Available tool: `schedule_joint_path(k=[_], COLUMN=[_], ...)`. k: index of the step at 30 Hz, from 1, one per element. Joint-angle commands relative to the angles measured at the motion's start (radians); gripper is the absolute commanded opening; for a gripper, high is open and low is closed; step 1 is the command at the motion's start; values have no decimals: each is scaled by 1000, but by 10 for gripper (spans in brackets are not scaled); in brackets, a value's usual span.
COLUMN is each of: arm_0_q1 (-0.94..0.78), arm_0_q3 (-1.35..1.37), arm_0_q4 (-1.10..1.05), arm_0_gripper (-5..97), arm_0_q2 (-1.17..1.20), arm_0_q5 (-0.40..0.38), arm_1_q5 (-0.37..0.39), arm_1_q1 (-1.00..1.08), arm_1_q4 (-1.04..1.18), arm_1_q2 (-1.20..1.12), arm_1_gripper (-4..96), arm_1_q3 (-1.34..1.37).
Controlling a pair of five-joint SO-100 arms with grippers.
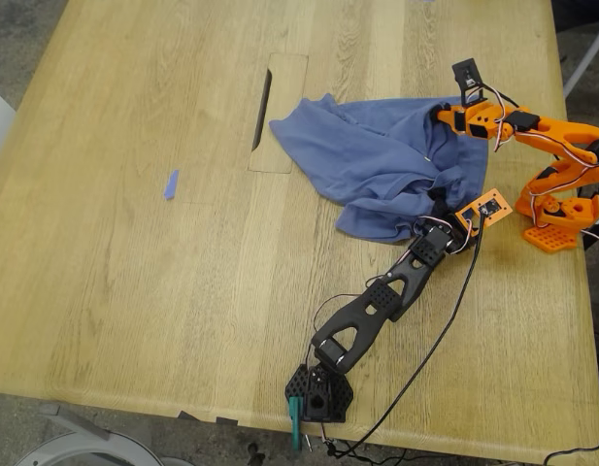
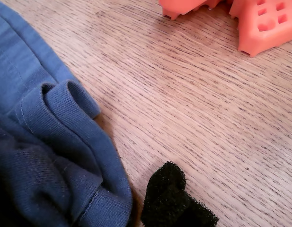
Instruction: Fold a T-shirt
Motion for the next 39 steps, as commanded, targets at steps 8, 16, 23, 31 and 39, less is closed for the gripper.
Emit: schedule_joint_path(k=[8,16,23,31,39], arm_0_q1=[-89,-127,-137,-143,-158], arm_0_q3=[-95,-169,-176,-173,-173], arm_0_q4=[60,132,132,169,192], arm_0_gripper=[461,338,253,197,84], arm_0_q2=[-64,-133,-156,-166,-166], arm_0_q5=[77,80,74,72,61], arm_1_q5=[-5,-5,-5,-6,-8], arm_1_q1=[-5,6,8,5,0], arm_1_q4=[31,66,91,123,143], arm_1_q2=[120,186,207,221,222], arm_1_gripper=[-1,-1,-1,-1,-1], arm_1_q3=[-18,5,-14,-54,-89])
